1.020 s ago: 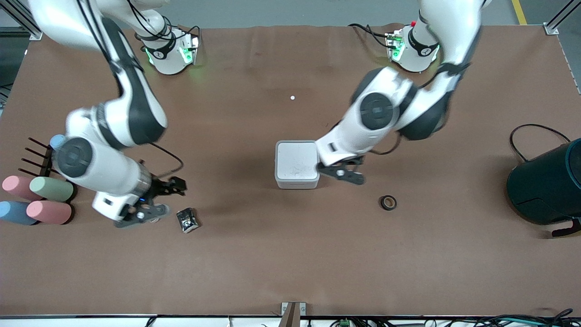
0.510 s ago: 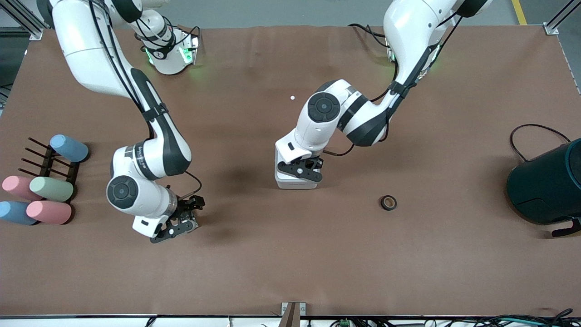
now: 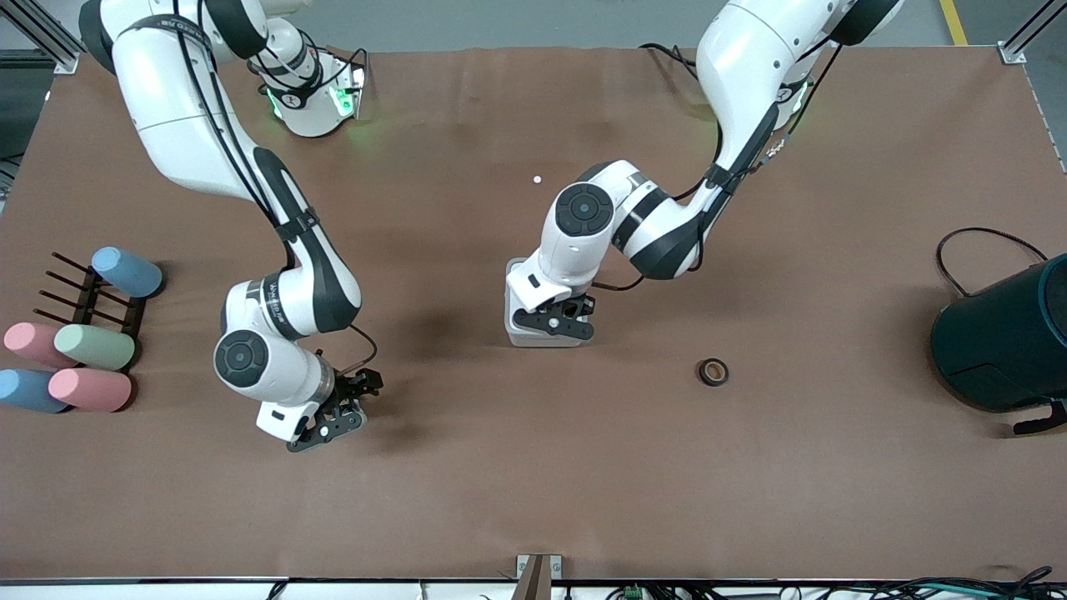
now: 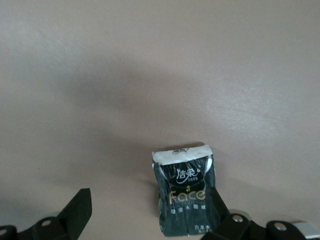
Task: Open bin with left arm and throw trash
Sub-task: 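Open the bin with the left gripper while the right gripper reaches the packet, then grasp the packet with the right gripper while the left gripper reaches the tape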
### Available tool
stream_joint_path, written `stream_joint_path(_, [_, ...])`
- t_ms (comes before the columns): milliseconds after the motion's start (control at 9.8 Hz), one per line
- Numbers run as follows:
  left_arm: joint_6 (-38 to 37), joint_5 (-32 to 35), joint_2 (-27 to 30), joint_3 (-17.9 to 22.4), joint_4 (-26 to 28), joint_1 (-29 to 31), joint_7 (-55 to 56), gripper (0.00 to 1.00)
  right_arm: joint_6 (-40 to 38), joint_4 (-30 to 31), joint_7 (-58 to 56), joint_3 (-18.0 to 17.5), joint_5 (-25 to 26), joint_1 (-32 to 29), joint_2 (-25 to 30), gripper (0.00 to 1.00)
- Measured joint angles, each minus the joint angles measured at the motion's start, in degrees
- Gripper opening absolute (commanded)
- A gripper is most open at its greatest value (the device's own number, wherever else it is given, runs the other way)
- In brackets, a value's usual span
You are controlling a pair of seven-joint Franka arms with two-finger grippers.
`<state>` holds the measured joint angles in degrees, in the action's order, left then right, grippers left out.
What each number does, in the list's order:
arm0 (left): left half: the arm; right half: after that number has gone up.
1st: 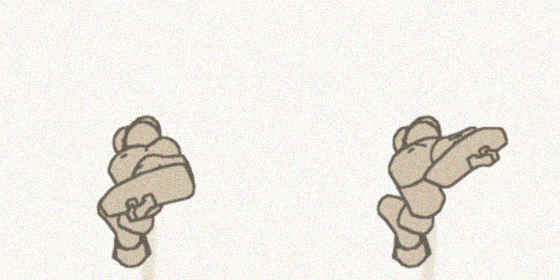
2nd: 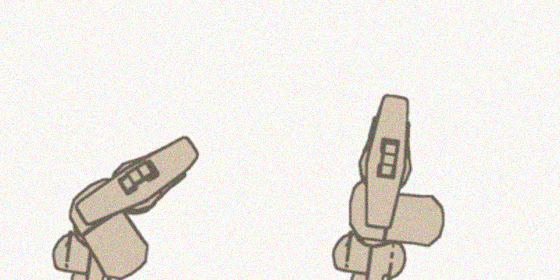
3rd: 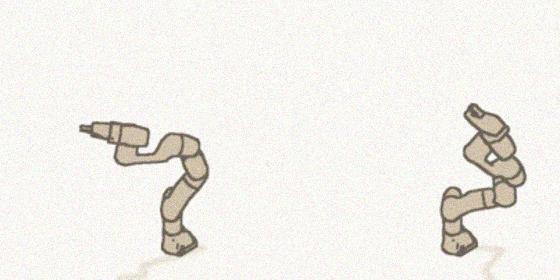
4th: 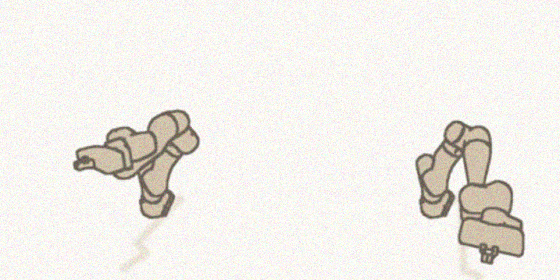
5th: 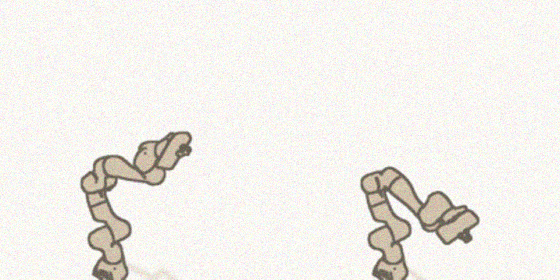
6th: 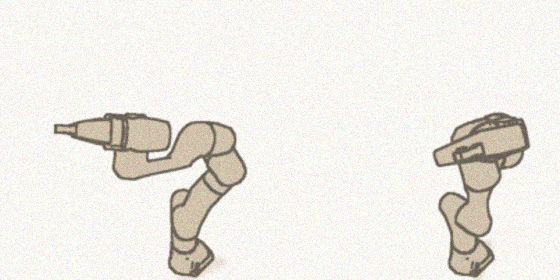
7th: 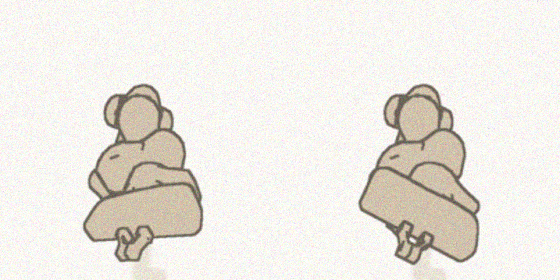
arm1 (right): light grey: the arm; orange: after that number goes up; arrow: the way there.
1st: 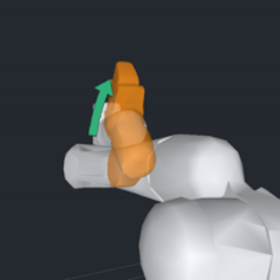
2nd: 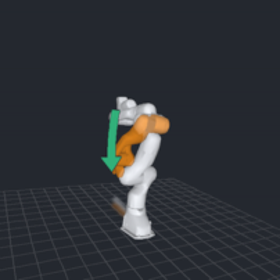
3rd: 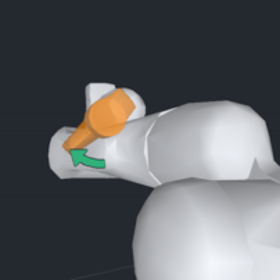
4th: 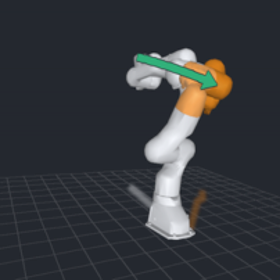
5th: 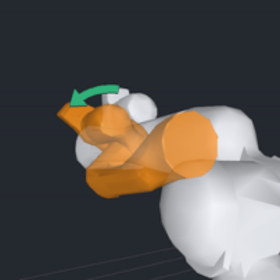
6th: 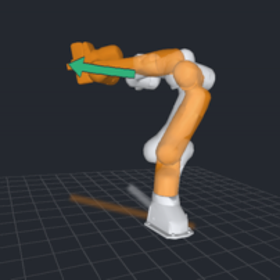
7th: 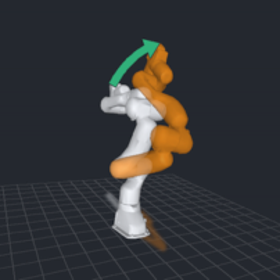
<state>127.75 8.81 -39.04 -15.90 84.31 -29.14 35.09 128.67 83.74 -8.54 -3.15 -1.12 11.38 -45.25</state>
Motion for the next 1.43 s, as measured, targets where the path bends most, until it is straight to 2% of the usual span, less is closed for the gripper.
stream_joint_path(204, [-8.56, 0.65, 2.15, 0.02, -1.31, 4.97, -2.47, 0.02, 0.41, 0.0, 0.0, 0.15, 0.03, -0.12, -0.79, 1.0])
stream_joint_path(306, [-12.63, 0.63, 4.22, -0.18, -1.47, 8.33, -6.28, 0.1, 0.45, 0.0, 0.0, 0.23, 0.03, -0.26, -0.8, 1.0])
stream_joint_path(408, [-16.09, 0.62, 5.99, -0.17, -1.38, 11.34, -10.72, 0.27, 0.48, 0.0, 0.0, 0.28, 0.06, -0.37, -0.87, 1.0])
stream_joint_path(612, [-17.51, 0.75, 6.28, 0.09, -0.44, 18.42, -24.59, 0.89, 1.69, 0.0, 0.0, 0.42, 0.06, -0.48, -1.54, 0.96])
stream_joint_path(714, [-15.48, 0.76, 4.93, 0.21, 0.45, 22.56, -32.12, 1.0, 2.09, 0.01, 0.0, 0.51, 0.06, -0.58, -1.99, 0.77])
stream_joint_path(918, [-6.27, 0.76, 1.51, 0.16, 3.65, 29.05, -42.93, 1.0, 2.25, 0.01, -0.06, 0.57, 0.08, -0.9, -2.25, 0.5])
stream_joint_path(1020, [-1.49, 0.76, 0.19, 0.11, 6.08, 29.91, -43.94, 1.0, 2.24, 0.0, -0.12, 0.58, 0.08, -0.96, -2.29, 0.35])
stream_joint_path(1122, [2.16, 0.62, -1.01, -0.16, 8.34, 29.68, -43.15, 1.0, 2.24, 0.02, -0.14, 0.55, 0.08, -0.96, -2.4, 0.12])
stream_joint_path(1327, [4.53, 0.59, -2.21, -0.53, 10.35, 28.14, -37.88, 1.0, 2.25, 0.0, -0.13, 0.53, 0.08, -0.97, -2.52, 0.03])
stream_joint_path(1429, [5.21, 0.59, -2.2, -0.56, 11.12, 27.41, -35.88, 1.0, 2.25, -0.08, -0.12, 0.53, -0.02, -0.98, -2.52, 0.02])
